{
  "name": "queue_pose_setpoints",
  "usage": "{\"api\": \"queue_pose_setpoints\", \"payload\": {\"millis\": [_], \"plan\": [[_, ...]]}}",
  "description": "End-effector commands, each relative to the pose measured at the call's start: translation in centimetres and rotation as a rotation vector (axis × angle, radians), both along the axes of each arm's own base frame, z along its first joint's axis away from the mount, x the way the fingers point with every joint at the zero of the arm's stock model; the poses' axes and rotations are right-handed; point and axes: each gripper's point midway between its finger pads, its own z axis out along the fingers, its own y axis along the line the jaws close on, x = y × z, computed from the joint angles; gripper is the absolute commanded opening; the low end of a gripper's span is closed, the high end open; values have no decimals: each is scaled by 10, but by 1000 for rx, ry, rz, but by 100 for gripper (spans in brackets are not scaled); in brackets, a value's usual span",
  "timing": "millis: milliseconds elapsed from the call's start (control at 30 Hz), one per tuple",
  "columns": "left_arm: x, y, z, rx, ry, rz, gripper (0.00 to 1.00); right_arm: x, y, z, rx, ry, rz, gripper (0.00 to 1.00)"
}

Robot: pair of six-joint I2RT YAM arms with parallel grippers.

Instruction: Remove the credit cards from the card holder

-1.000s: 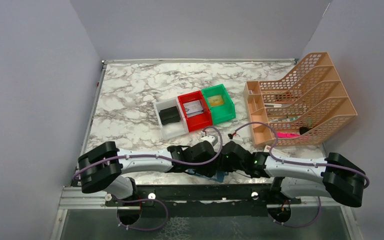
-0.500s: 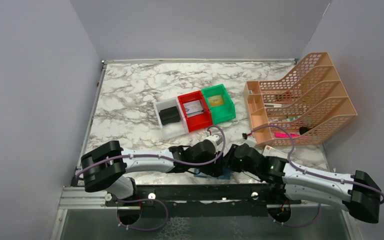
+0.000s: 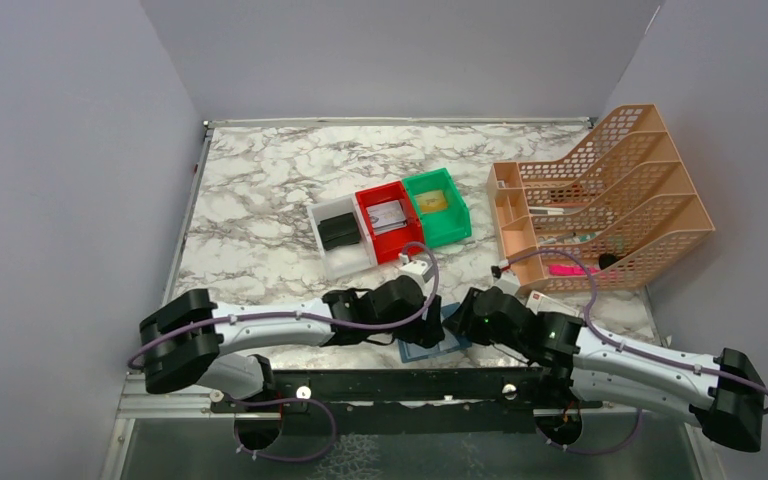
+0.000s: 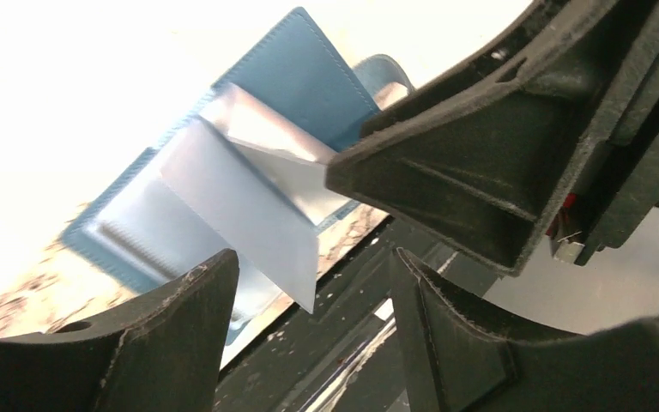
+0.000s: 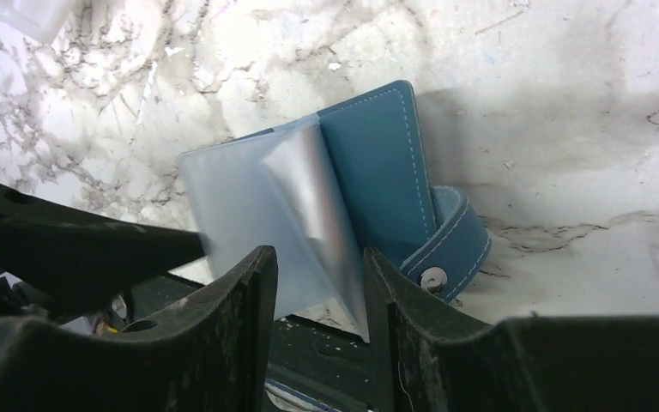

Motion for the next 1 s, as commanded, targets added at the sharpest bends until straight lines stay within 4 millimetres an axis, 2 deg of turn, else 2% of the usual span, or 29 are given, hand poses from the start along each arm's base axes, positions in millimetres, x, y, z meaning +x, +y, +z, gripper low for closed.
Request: {"api": "queue_pose_setpoints", "payload": {"millis": [0,200,367,500,600,800,967], "plan": [[28,38,19,104,-131,146,70,5,4,24,-9,-54,32,47],[50,89,25,177,-155,282,75,0,39,54,11,-148,291,48],[75,138,28,151,-118,419,78,-1,57,39,-93,-110,377,50],[84,169,35,126,-126,506,80,2,66,37,-174,-128,398,55],[83,178,35,115,-131,525,80,2,71,31,-226,-128,431,61],[77,181,28,110,-117,520,80,-2,77,10,-327,-91,469,63],[75,183,30,91,-124,523,80,-1,72,-12,-420,-37,467,64]]}}
